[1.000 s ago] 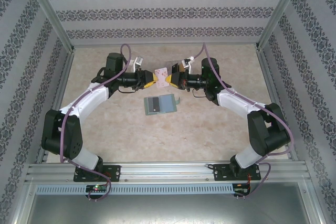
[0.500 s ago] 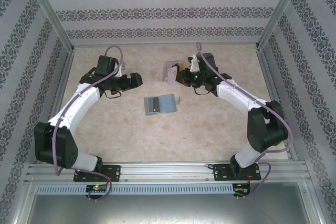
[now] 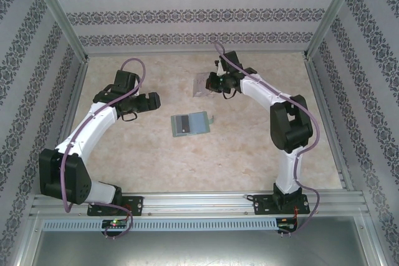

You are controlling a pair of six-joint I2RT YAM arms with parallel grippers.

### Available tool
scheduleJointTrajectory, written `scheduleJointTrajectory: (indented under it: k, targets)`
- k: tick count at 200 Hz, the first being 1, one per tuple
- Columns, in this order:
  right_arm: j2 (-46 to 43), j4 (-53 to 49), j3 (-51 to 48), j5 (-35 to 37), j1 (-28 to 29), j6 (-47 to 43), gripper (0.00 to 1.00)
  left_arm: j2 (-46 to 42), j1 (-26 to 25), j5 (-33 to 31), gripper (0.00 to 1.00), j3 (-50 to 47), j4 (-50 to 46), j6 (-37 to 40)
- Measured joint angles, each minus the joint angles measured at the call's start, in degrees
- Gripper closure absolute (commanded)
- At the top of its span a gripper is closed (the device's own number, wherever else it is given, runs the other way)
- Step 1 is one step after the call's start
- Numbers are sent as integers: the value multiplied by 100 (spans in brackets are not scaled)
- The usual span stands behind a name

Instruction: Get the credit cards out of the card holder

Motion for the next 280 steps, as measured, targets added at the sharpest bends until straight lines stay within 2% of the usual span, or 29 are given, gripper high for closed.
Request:
scheduleJointTrajectory:
  k: [63, 155, 186, 201, 217, 253, 280]
  targets:
    - [739, -448, 1062, 2, -2, -83, 100, 39, 133, -396, 1, 0, -26, -7]
    - [1244, -767, 1661, -44, -170, -122, 98, 46, 179, -422, 1, 2, -107, -7]
    - [1318, -852, 1749, -66, -177, -129, 88, 46, 179, -400, 1, 2, -133, -9]
    - [1335, -905, 1784, -96, -177, -144, 74, 50, 179, -393, 1, 2, -140, -9]
    - [1335, -946, 1803, -136, -177, -251, 65, 66, 179, -354, 1, 2, -146, -11]
    - [1279, -994, 1786, -129, -175, -387, 59, 72, 179, -254, 1, 2, -149, -24]
    - [804, -984, 1416, -127, -170, -426, 53, 72, 179, -136, 1, 2, -149, -90]
